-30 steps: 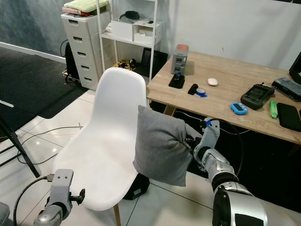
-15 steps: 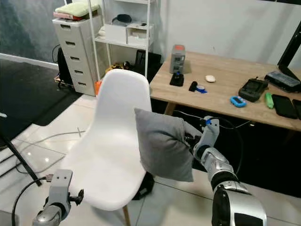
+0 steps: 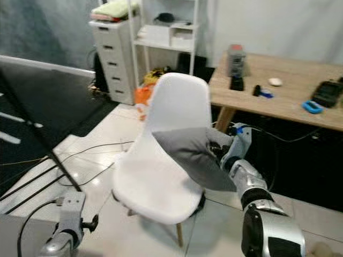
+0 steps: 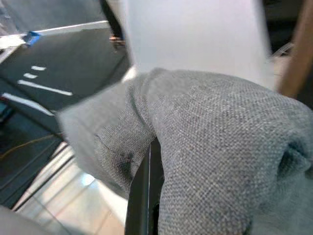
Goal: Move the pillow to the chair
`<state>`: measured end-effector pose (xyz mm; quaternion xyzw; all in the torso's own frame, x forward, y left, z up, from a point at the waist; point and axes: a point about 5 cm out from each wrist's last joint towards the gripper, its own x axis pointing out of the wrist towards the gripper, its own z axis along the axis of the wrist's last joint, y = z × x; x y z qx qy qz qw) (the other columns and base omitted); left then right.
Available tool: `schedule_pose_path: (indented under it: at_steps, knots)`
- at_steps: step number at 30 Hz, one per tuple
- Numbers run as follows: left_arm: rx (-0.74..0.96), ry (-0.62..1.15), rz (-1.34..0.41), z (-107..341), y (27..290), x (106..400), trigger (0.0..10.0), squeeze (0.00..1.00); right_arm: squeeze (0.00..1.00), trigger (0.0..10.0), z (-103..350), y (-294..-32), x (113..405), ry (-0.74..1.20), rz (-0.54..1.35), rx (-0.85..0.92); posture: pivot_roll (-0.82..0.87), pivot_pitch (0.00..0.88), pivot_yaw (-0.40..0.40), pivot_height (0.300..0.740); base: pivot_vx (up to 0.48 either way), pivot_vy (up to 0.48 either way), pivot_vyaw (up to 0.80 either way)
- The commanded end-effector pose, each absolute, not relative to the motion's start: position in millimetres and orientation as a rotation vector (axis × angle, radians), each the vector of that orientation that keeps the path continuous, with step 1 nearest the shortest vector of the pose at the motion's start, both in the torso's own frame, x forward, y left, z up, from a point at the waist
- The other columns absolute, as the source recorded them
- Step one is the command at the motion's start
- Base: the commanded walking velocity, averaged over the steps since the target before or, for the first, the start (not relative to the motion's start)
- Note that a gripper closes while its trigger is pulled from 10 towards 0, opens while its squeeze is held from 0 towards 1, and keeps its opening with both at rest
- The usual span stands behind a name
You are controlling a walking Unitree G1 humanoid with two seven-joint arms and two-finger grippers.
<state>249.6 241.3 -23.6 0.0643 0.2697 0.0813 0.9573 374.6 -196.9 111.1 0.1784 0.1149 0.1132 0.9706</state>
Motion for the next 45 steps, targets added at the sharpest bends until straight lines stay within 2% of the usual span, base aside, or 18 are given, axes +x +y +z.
schedule_pose_path:
  at_steps: [1,12,45]
  knots:
    - [0.138,0.567,0.166,-27,242,245,10.0,0.00,0.00,10.0,108,-195,373,0.240,0.240,0.371,-0.16,0.045,-0.049,0.740,0.000,0.000,0.00]
    - [0.143,0.553,0.145,-27,240,245,10.0,0.00,0.00,10.0,119,-191,378,0.189,0.274,0.401,-0.16,0.043,-0.050,0.740,0.000,0.000,0.00]
    - [0.136,0.531,0.131,-24,239,248,10.0,0.00,0.00,10.0,123,-191,380,0.179,0.283,0.382,-0.16,0.052,-0.051,0.740,0.281,0.000,0.00]
